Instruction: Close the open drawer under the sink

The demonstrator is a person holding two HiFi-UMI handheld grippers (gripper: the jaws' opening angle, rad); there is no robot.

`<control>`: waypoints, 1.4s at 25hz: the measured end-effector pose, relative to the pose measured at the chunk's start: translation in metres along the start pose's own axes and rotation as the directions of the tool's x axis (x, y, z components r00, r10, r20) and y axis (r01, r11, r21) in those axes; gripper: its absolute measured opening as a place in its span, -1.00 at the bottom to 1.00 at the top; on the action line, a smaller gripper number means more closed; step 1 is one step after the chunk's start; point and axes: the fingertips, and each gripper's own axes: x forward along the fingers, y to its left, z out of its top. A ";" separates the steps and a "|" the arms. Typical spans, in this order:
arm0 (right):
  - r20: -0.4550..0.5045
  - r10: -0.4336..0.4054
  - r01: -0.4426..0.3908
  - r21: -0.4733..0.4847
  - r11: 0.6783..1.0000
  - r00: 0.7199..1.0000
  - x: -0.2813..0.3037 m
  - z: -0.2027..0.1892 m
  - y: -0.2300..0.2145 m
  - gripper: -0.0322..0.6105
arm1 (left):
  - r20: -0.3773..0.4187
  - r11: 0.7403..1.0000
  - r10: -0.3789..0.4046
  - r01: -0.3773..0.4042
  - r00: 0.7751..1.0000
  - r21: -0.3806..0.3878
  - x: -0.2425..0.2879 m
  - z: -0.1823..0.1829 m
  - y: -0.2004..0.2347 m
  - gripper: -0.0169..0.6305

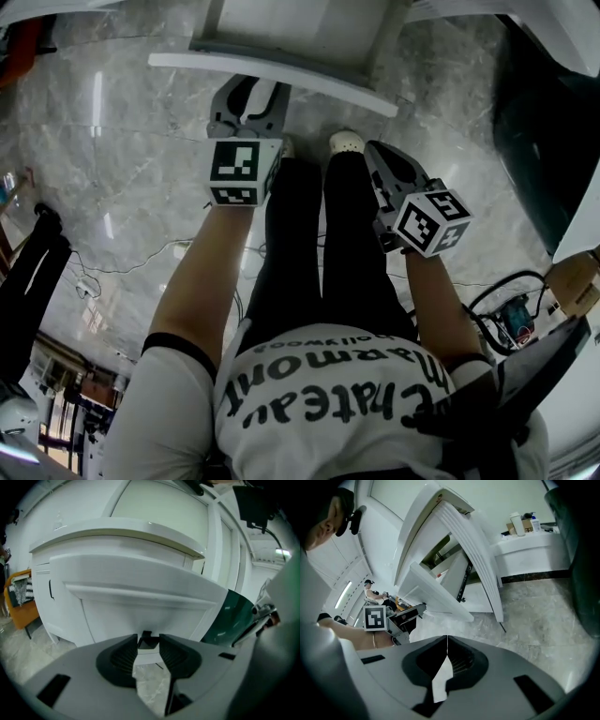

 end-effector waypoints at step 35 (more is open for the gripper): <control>0.020 0.000 -0.001 0.058 0.998 1.000 0.002 0.001 -0.046 -0.86 | 0.114 0.996 0.074 -0.066 0.991 -0.068 0.048 0.032 0.013 -0.51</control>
